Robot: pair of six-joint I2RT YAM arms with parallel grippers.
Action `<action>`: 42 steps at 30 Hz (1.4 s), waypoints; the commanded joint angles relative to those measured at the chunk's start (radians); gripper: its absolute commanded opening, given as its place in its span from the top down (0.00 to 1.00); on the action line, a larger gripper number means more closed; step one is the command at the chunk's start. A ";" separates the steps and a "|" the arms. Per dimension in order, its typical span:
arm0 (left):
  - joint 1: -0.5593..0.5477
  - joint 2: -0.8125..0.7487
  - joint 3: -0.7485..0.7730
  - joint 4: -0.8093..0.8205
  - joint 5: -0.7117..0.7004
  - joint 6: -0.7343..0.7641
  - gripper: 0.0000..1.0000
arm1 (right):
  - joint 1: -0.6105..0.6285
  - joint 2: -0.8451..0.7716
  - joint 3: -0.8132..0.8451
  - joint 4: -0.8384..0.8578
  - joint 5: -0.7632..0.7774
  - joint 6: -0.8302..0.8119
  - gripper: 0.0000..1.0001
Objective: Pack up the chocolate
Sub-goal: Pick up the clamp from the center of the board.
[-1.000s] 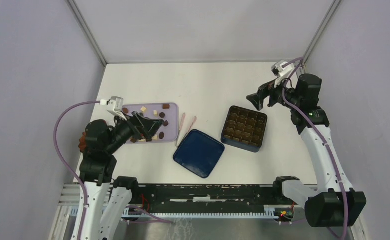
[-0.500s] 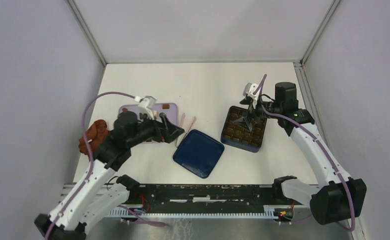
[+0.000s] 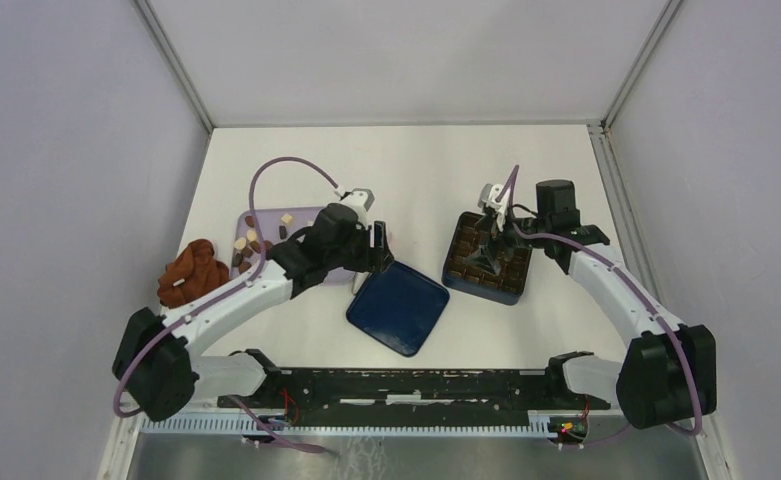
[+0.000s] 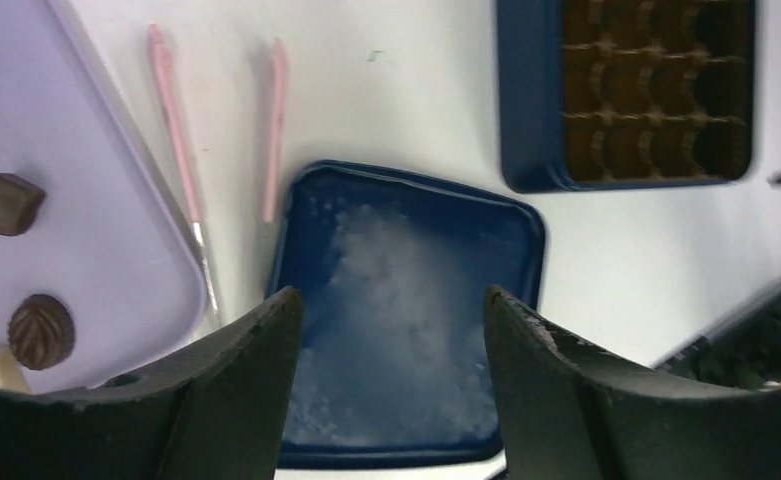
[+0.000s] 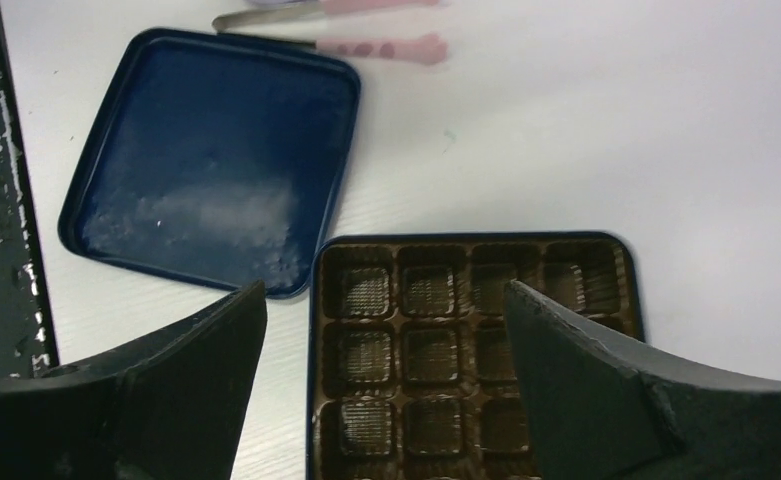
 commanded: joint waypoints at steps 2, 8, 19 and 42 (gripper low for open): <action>0.001 0.188 0.134 -0.039 -0.183 0.077 0.34 | 0.002 0.069 -0.047 0.073 -0.087 0.019 0.09; 0.040 0.391 0.281 -0.102 -0.244 0.156 0.46 | 0.003 0.066 -0.069 0.022 -0.104 -0.034 0.12; 0.113 0.620 0.443 -0.163 -0.258 0.229 0.54 | 0.007 0.051 -0.072 0.001 -0.089 -0.055 0.12; 0.142 0.757 0.478 -0.162 -0.172 0.242 0.80 | 0.011 0.069 -0.063 -0.019 -0.101 -0.063 0.12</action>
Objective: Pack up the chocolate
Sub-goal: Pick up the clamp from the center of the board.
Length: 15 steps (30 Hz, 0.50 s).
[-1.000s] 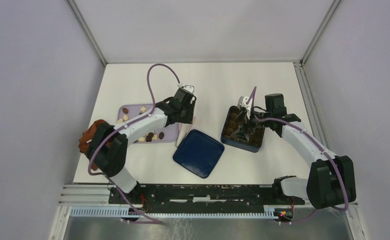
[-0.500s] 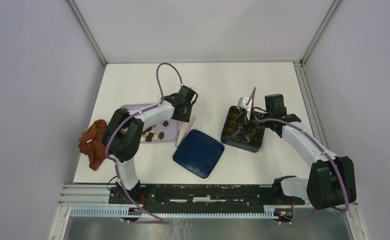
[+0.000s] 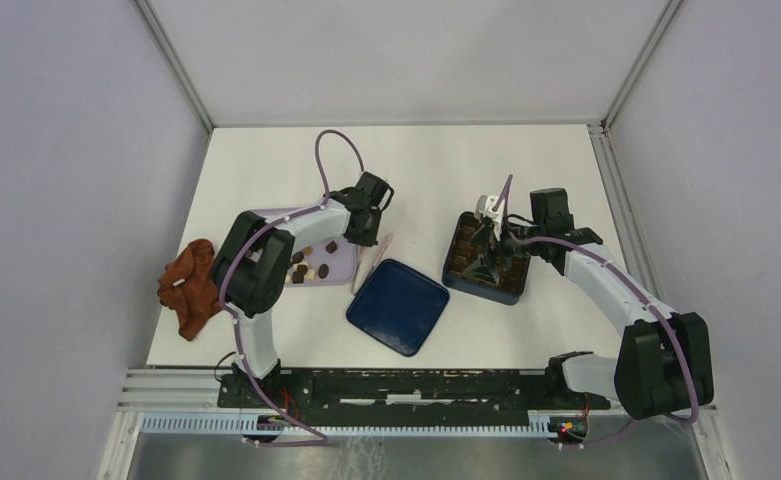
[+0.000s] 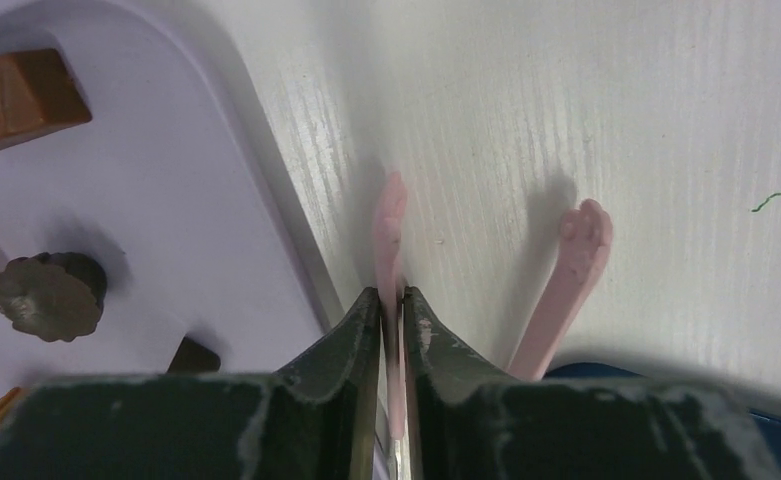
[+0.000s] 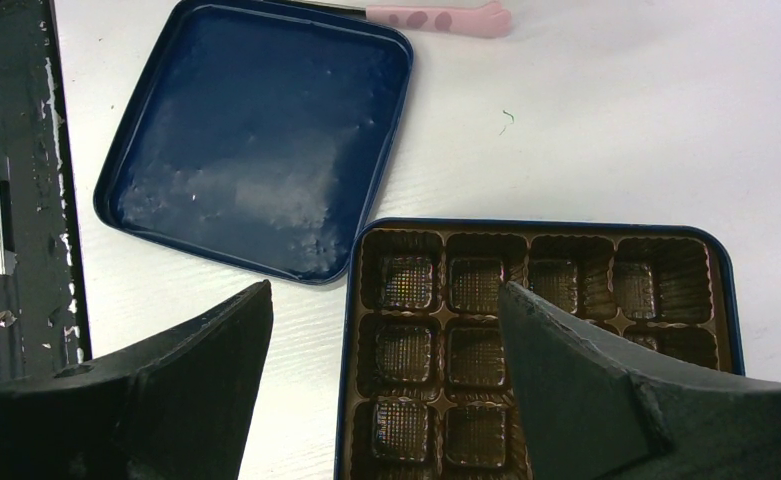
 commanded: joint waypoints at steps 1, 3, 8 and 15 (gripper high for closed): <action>0.001 0.009 0.040 0.013 0.033 0.033 0.84 | 0.005 0.001 0.017 -0.012 -0.029 -0.020 0.12; 0.001 0.007 0.044 0.013 0.034 0.032 0.90 | 0.005 0.002 0.019 -0.015 -0.031 -0.020 0.12; 0.000 -0.013 0.074 0.013 0.024 0.030 0.98 | 0.005 -0.002 0.021 -0.024 -0.039 -0.026 0.12; 0.000 -0.154 0.066 0.056 0.052 0.027 0.98 | 0.005 -0.017 0.016 -0.031 -0.093 -0.043 0.12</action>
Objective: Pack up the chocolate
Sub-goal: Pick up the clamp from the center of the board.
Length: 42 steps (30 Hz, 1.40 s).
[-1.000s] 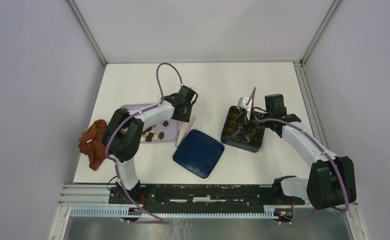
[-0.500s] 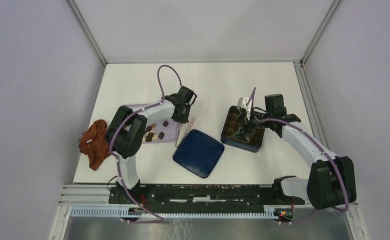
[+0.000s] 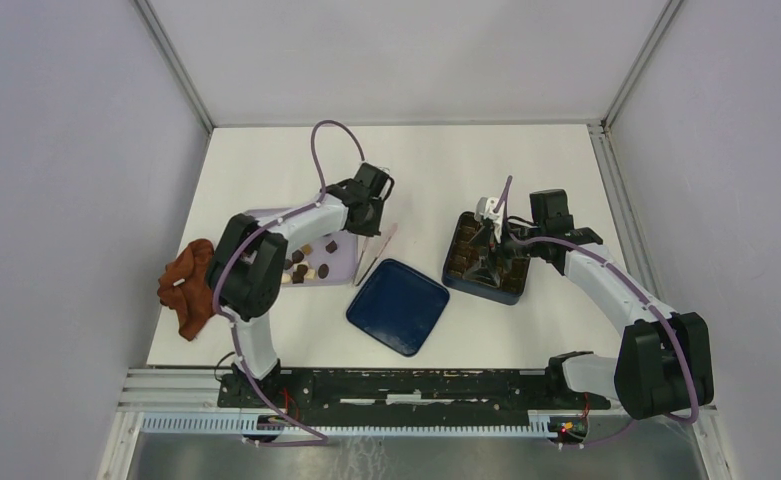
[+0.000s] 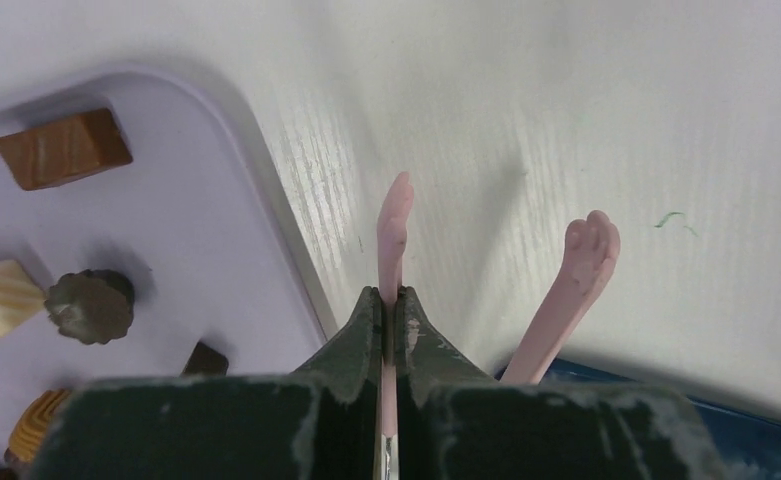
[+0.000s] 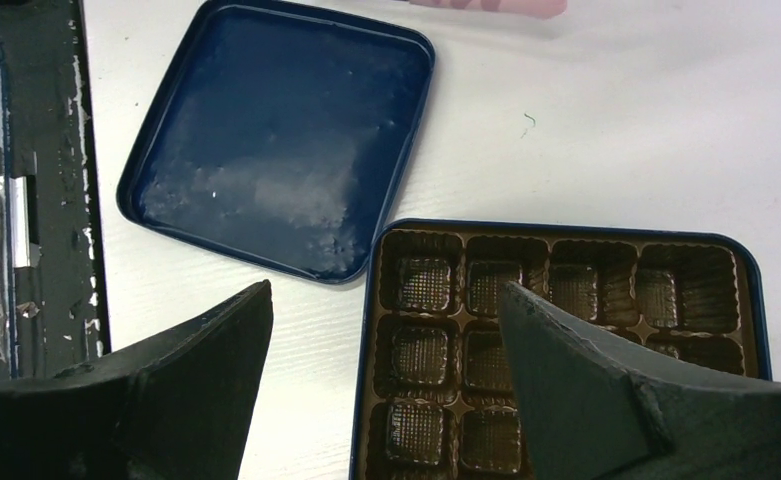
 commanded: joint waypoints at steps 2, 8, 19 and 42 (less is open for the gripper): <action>-0.002 -0.223 -0.037 0.109 0.101 0.016 0.98 | 0.004 -0.022 0.012 -0.014 -0.113 -0.048 0.12; -0.002 -0.554 -0.373 0.432 0.372 -0.151 0.98 | 0.009 -0.048 -0.020 -0.043 -0.320 -0.142 0.11; -0.002 -0.954 -0.846 1.054 0.527 -0.589 0.98 | 0.157 -0.066 0.037 0.093 -0.238 0.040 0.11; -0.002 -1.114 -0.893 1.141 0.476 -0.612 0.98 | 0.482 0.050 0.230 0.593 -0.176 0.888 0.34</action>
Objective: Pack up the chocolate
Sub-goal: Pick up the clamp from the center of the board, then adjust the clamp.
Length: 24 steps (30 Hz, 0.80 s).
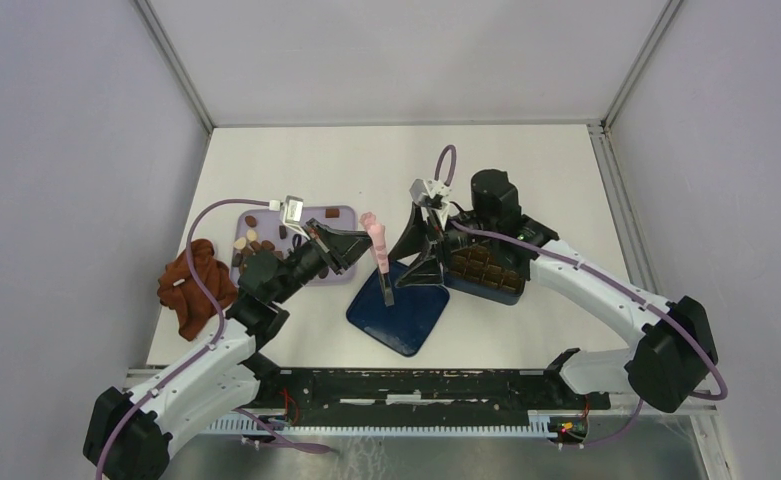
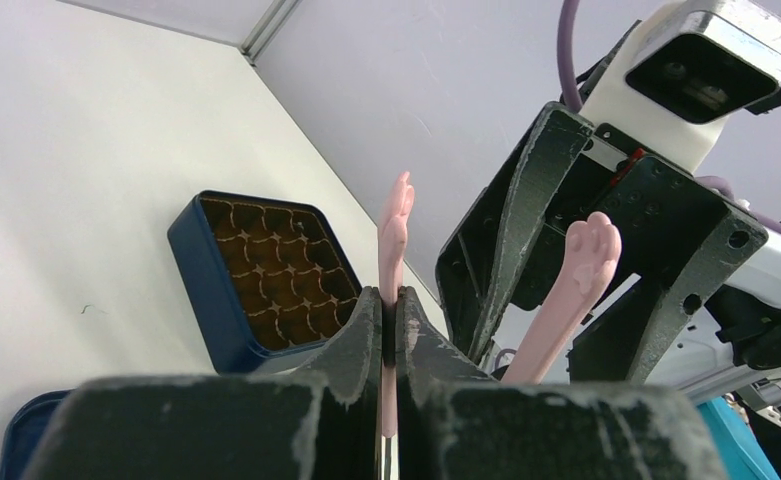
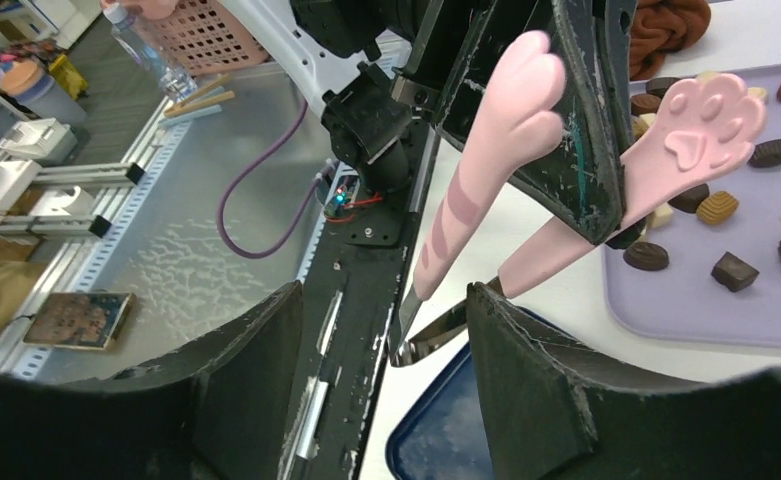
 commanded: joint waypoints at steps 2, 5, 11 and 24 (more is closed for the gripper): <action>0.000 0.002 0.020 0.087 0.020 -0.048 0.98 | 0.014 0.020 0.015 0.166 0.020 0.180 0.35; -0.002 0.004 0.022 0.092 0.029 -0.050 0.98 | 0.014 0.029 0.025 0.191 0.031 0.215 0.37; -0.009 0.025 0.030 0.096 0.042 -0.046 0.98 | 0.016 0.051 0.009 0.296 0.033 0.330 0.47; -0.026 0.051 0.043 0.097 0.032 -0.036 0.98 | 0.020 0.073 -0.068 0.526 0.038 0.551 0.86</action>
